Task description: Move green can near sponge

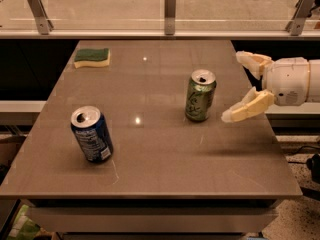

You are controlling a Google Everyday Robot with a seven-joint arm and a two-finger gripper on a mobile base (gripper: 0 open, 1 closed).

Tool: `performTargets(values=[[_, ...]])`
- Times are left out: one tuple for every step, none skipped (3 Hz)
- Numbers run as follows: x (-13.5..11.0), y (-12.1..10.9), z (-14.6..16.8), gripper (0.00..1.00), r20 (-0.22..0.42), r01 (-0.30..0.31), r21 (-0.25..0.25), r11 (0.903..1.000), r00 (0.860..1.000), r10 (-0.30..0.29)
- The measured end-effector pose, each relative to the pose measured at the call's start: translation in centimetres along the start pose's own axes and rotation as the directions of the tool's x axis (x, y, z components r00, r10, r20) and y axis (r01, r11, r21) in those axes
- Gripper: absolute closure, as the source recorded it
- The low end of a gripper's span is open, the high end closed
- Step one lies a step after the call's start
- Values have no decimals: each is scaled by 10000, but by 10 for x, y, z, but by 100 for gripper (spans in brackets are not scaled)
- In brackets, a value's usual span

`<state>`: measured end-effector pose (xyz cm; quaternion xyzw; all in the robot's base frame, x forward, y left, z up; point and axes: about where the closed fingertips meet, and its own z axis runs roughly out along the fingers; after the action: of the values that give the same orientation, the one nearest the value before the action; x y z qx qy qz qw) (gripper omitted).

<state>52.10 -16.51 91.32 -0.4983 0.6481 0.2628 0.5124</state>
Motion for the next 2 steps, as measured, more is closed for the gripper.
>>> performTargets(values=[[-4, 2, 18, 0, 183, 94, -622, 9980, 9998, -82], [-5, 2, 29, 0, 334, 116, -998, 9949, 9994, -83]])
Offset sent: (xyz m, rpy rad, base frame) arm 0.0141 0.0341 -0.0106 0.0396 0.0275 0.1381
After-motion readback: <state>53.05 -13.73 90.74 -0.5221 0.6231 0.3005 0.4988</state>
